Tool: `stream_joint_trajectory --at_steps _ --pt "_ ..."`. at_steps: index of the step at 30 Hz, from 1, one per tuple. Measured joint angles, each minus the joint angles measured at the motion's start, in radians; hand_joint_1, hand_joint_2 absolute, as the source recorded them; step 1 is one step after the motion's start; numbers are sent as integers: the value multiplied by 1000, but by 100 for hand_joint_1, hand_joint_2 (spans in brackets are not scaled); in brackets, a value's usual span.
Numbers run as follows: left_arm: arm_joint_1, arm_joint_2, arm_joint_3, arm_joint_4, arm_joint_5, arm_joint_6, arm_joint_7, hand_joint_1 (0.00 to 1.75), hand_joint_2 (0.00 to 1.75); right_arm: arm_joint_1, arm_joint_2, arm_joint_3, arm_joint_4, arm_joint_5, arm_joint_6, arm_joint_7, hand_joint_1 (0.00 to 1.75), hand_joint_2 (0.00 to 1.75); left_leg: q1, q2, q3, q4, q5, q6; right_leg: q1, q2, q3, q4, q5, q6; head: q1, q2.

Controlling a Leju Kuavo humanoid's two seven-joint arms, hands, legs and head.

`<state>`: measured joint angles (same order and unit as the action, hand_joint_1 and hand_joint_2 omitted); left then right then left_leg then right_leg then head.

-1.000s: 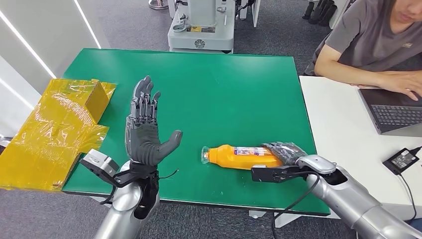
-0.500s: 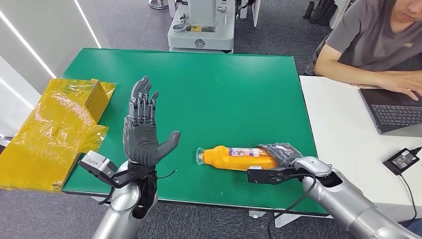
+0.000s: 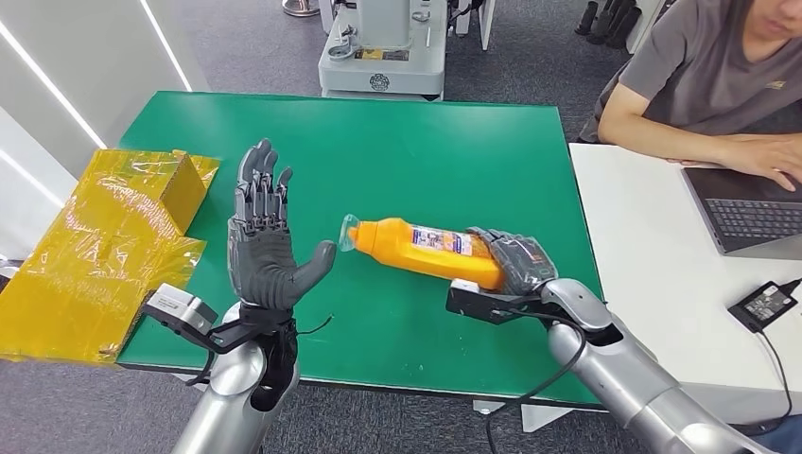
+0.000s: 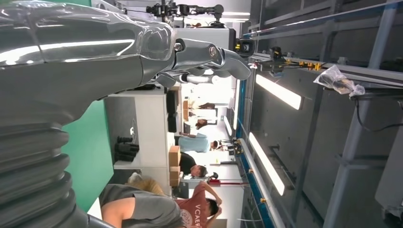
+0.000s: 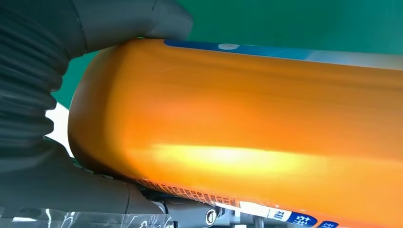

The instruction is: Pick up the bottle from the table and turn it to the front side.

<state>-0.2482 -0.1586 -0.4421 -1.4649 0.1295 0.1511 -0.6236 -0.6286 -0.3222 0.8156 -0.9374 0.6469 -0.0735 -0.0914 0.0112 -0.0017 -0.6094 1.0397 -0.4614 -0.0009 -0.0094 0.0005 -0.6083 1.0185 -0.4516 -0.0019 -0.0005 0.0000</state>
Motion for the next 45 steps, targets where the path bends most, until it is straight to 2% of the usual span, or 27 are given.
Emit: stream_joint_trajectory --at_steps 5,13,22,27,33,45 --pt "0 -2 0 0 -3 2 -9 0 175 36 70 -74 -38 -17 -85 15 175 175 0 0 0 0 0 0 0 0 0 0 0 0 0 0" --pt "3 -5 0 0 -6 7 -9 0 175 82 144 -164 -76 -63 -195 17 175 175 0 0 0 0 0 0 0 0 0 0 0 0 0 0" --pt "27 -22 2 0 -2 40 -6 0 175 144 230 -219 -94 -82 -368 -59 175 175 0 0 -1 0 0 0 0 0 -1 0 0 0 0 0" --pt "35 -25 4 0 1 42 4 0 175 153 273 -221 -94 -83 -407 -99 175 175 0 0 -1 -1 0 0 0 0 -1 0 -1 0 0 0" --pt "34 -36 6 0 39 -26 25 0 175 186 323 -218 -123 -35 -464 -139 175 175 0 0 -1 0 0 0 0 -1 -1 0 -1 0 0 0" --pt "1 -36 8 59 31 -93 52 0 175 252 344 -193 -183 37 -458 -166 175 175 0 0 0 0 0 0 0 0 -1 0 -1 0 0 0"
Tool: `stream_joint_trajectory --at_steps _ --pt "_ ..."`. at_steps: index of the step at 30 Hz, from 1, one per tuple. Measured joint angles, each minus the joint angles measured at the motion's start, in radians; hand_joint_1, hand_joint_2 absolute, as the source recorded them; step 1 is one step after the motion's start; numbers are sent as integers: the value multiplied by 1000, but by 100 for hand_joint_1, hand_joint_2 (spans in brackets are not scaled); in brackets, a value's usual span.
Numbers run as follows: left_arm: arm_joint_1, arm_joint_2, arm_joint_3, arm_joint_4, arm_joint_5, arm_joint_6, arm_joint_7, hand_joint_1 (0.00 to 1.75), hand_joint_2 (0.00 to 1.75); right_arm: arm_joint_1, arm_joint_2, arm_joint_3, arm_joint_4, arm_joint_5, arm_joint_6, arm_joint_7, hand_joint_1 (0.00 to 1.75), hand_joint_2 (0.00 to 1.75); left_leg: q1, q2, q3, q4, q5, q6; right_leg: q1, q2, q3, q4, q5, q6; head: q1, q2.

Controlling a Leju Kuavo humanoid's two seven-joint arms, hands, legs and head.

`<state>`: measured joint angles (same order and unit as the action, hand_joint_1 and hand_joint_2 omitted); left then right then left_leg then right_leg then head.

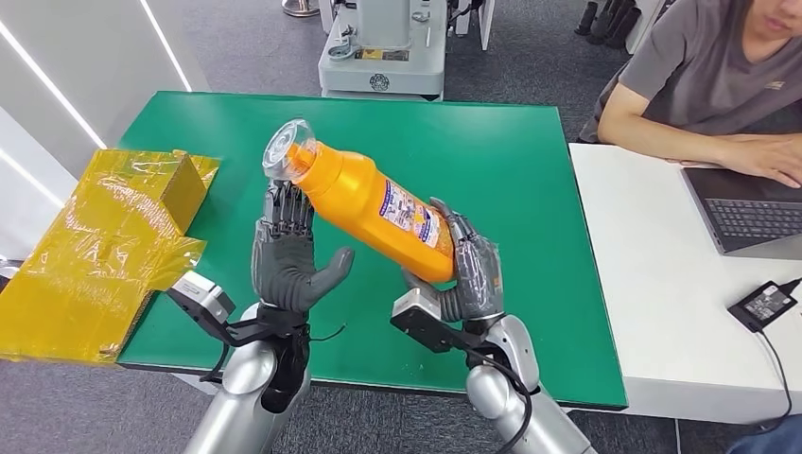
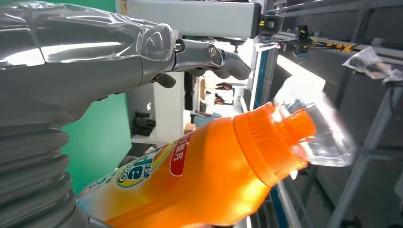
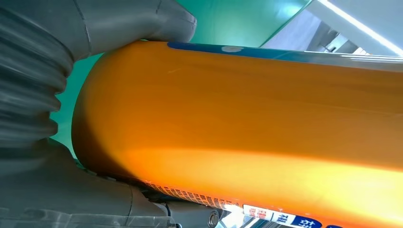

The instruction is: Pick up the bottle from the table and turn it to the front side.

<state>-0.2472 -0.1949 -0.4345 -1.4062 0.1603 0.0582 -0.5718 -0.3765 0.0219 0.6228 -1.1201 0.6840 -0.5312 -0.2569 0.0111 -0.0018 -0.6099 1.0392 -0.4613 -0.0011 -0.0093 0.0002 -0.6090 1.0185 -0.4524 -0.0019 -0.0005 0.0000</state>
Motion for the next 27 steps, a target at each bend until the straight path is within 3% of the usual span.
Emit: stream_joint_trajectory --at_steps 8,17,27 --pt "-15 0 0 33 -1 -4 7 0 175 4 3 7 -4 2 20 -5 175 175 0 0 0 0 0 0 0 0 0 0 0 0 0 0" --pt "-22 0 7 43 -11 -32 10 0 175 -10 6 35 13 23 145 -25 175 175 0 0 0 0 0 0 0 0 0 0 0 0 0 0" --pt "-15 0 39 44 -27 -40 11 0 175 -59 7 46 65 45 297 25 175 175 0 0 0 0 0 0 0 0 0 0 0 0 0 0"
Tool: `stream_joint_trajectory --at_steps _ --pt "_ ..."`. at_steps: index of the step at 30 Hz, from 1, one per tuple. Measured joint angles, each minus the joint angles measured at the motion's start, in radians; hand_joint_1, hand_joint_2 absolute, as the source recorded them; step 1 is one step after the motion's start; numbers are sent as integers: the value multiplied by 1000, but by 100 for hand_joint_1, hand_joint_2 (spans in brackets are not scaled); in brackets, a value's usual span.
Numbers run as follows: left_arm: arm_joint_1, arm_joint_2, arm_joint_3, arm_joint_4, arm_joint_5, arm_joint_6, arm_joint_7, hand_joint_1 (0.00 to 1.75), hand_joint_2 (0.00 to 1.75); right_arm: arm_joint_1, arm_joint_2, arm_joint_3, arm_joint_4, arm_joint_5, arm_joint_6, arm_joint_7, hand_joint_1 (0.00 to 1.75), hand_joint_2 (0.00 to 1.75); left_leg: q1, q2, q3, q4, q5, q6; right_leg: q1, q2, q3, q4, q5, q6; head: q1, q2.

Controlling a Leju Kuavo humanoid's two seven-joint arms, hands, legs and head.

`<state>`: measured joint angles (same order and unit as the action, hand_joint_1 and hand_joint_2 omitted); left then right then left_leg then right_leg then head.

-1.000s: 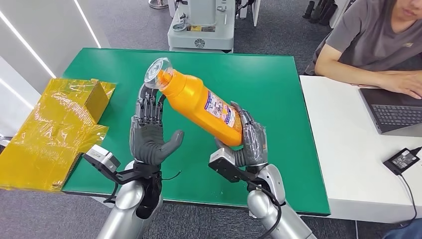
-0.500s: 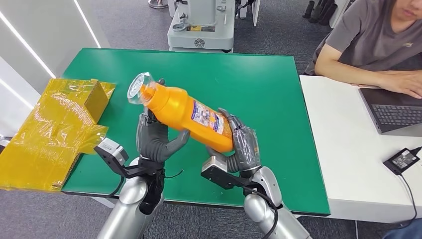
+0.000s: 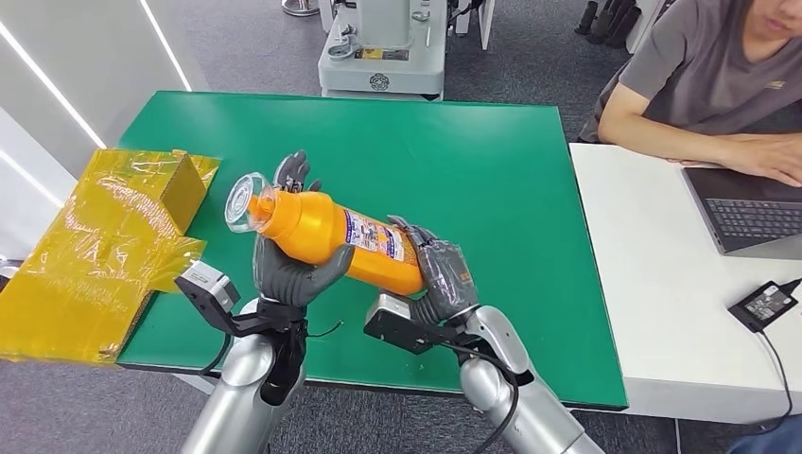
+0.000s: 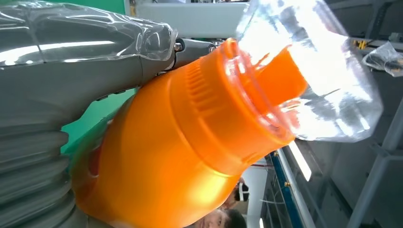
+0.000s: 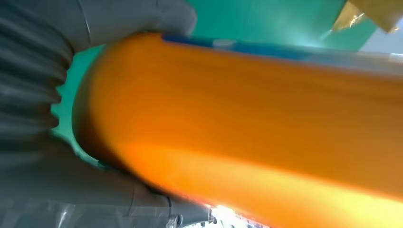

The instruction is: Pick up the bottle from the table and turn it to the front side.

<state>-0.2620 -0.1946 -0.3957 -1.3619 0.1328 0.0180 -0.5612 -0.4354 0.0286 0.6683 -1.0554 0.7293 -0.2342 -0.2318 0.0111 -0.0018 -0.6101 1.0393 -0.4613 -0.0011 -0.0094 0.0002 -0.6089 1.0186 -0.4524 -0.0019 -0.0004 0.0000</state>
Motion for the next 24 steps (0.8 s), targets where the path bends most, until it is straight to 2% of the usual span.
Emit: stream_joint_trajectory --at_steps 15,16,20,24 --pt "16 -1 41 0 -19 -6 0 0 175 -36 8 1 72 27 59 3 175 175 0 0 0 0 0 0 0 0 0 0 0 0 0 0" --pt "16 -1 42 0 -21 -7 0 4 175 -36 9 1 74 27 60 4 175 175 0 0 0 0 0 0 0 0 0 0 0 0 0 0" --pt "17 -5 47 0 -31 -14 0 169 175 -38 11 1 80 29 61 7 175 175 0 0 0 0 0 0 0 0 0 0 0 0 0 0" --pt "19 -10 50 0 -35 -25 0 175 175 -41 11 0 84 31 61 10 175 175 0 0 0 0 0 0 0 0 0 0 0 0 0 0"
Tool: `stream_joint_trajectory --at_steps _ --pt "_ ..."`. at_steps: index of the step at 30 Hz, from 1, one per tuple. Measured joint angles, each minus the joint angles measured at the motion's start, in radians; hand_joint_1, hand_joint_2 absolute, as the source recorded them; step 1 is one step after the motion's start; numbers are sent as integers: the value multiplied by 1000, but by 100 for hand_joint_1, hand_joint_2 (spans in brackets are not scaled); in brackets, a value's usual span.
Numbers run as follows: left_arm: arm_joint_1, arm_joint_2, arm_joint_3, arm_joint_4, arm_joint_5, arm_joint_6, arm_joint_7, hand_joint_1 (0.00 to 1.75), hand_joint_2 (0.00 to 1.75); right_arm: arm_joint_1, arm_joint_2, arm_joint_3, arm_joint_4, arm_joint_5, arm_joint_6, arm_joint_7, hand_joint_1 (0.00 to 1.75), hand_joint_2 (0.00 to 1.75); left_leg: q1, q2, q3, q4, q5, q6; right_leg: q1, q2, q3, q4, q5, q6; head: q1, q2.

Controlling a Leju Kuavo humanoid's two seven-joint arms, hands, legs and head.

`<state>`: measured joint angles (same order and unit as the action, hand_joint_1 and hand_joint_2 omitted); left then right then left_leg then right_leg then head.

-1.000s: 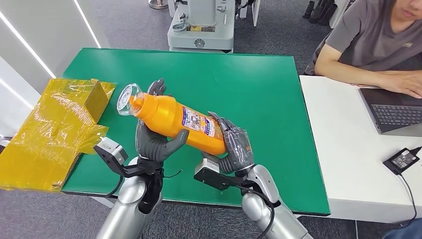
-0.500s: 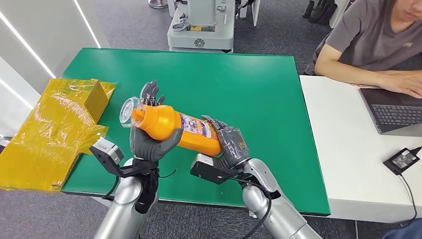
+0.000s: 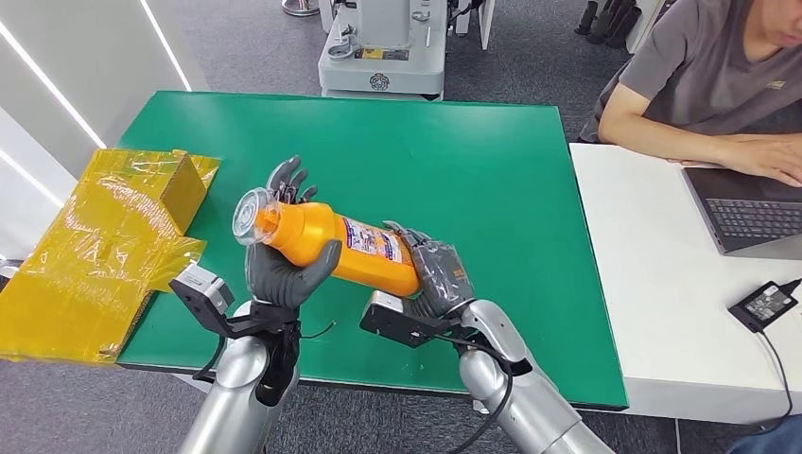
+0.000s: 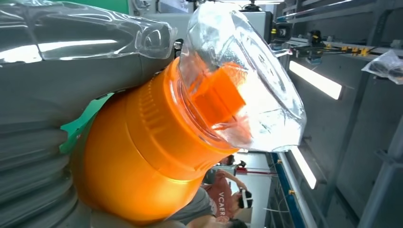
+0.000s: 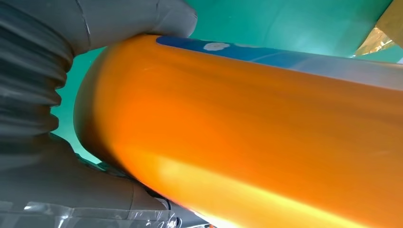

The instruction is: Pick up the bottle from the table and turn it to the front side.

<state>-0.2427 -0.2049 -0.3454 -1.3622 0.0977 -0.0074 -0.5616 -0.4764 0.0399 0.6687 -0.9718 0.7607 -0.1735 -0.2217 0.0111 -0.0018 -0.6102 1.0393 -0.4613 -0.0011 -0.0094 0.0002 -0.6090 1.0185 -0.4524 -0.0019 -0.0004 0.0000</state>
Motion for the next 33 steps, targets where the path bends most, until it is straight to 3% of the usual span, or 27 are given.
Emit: stream_joint_trajectory --at_steps 6,10,20,22,23,26,27,33 --pt "2 -6 1 0 -8 -16 -1 175 175 1 1 -1 4 3 -2 2 175 175 0 0 0 0 0 0 0 0 0 0 0 0 0 0" --pt "1 -7 1 0 -9 -18 -2 175 175 8 1 -1 4 12 -3 2 175 0 0 0 0 0 0 0 0 0 0 0 0 0 0 0" --pt "-1 -12 1 0 -8 -22 -3 175 175 29 1 0 0 36 -1 9 175 0 0 0 0 0 0 0 0 0 0 0 0 0 0 0" --pt "-1 -14 1 0 -8 -22 -3 175 175 30 1 0 -1 37 -2 9 163 0 0 0 0 0 0 0 0 0 0 0 0 0 0 0" --pt "-1 -14 1 0 -8 -22 -3 175 175 31 1 0 -1 38 -3 10 148 0 0 0 0 0 0 0 0 0 0 0 0 0 0 0" --pt "-1 -14 1 0 -8 -23 -3 175 175 34 1 0 -2 47 -11 12 33 0 0 0 0 0 0 0 0 0 0 0 0 0 0 0" --pt "-1 -14 1 0 -8 -23 -4 175 175 36 1 0 -3 48 -15 13 4 0 0 0 0 0 0 0 0 0 0 0 0 0 0 0" --pt "-1 -14 1 0 -10 -21 -9 175 175 60 7 -7 -36 21 -52 7 0 0 0 0 0 0 0 0 0 0 0 0 0 0 0 0"
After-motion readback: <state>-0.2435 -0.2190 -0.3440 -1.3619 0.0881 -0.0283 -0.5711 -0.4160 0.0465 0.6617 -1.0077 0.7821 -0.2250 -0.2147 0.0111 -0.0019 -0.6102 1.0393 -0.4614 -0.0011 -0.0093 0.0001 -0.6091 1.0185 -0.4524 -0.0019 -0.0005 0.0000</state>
